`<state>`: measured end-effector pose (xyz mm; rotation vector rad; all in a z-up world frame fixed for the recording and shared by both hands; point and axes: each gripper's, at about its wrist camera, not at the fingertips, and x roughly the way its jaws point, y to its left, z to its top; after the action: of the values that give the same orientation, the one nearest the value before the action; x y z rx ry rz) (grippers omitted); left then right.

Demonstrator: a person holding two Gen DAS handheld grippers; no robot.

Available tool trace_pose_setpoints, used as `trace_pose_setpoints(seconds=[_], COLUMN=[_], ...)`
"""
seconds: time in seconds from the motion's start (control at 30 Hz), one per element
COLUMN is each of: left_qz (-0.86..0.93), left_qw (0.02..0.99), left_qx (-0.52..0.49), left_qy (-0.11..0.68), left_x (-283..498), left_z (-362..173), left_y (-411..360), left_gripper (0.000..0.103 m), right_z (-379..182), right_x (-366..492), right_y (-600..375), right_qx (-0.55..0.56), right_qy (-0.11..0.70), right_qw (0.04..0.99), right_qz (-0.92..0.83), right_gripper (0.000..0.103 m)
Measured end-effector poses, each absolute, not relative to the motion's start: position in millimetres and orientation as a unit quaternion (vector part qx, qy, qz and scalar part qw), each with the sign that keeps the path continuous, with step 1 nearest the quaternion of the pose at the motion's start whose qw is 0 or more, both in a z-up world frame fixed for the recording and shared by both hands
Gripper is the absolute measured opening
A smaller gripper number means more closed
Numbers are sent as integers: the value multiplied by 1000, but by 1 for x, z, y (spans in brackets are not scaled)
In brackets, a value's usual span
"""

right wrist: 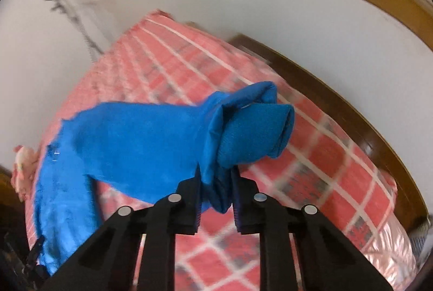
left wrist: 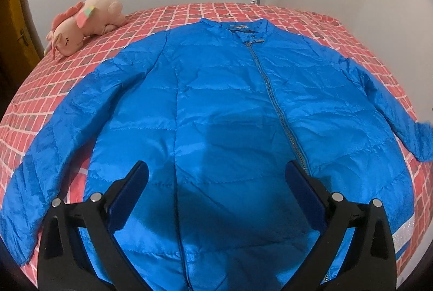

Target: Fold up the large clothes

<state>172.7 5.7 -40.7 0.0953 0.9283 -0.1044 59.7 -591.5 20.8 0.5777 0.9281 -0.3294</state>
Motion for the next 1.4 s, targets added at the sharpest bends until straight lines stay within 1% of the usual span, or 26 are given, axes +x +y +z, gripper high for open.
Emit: trace_pose_setpoints(seconds=[0.13, 0.3, 0.43, 0.57, 0.67, 0.8, 0.83, 0.87, 0.9, 0.93, 1.03, 1.13, 1.23, 1.27, 1.4], left_qz=[-50, -40, -40, -30, -25, -40, -44, -48, -55, -57, -72, -98, -138, -155, -194], left_qw=[892, 894, 895, 896, 896, 889, 888, 886, 886, 885, 880, 869, 850, 843, 818], left_qx=[44, 29, 32, 34, 34, 30, 30, 29, 28, 30, 29, 30, 20, 16, 13], left_qy=[448, 445, 443, 441, 442, 455, 458, 459, 460, 461, 468, 484, 507, 515, 541], left_x=[172, 173, 176, 188, 201, 222, 225, 229, 234, 237, 247, 261, 278, 285, 310], left_z=[-40, -33, -25, -18, -15, -15, -15, -15, -14, -14, -15, -20, -31, -35, -52], left_y=[9, 19, 23, 31, 33, 27, 25, 22, 19, 16, 3, -19, -51, -63, -112], left_gripper=[100, 100, 100, 100, 100, 100, 100, 100, 100, 100, 100, 100, 100, 100, 100], right_z=[56, 67, 57, 34, 18, 1, -2, -6, -8, -7, 4, 15, 18, 17, 16], right_x=[105, 175, 223, 255, 266, 275, 275, 275, 273, 268, 254, 246, 243, 242, 246], right_y=[-540, -465, -403, -353, -321, -293, -289, -285, -284, -285, -301, -327, -361, -369, -414], right_qx=[224, 152, 92, 63, 32, 18, 20, 29, 52, 72, 87, 86, 71, 73, 106], right_qy=[421, 423, 433, 457, 465, 487, 494, 502, 508, 507, 488, 470, 458, 456, 451], right_qw=[873, 892, 896, 887, 883, 866, 858, 847, 831, 818, 821, 844, 875, 879, 884], right_qz=[-101, -53, -14, 37, 55, 110, 136, 172, 222, 260, 283, 245, 139, 121, 67], right_gripper=[15, 12, 11, 11, 11, 11, 13, 20, 26, 26, 27, 28, 29, 30, 30])
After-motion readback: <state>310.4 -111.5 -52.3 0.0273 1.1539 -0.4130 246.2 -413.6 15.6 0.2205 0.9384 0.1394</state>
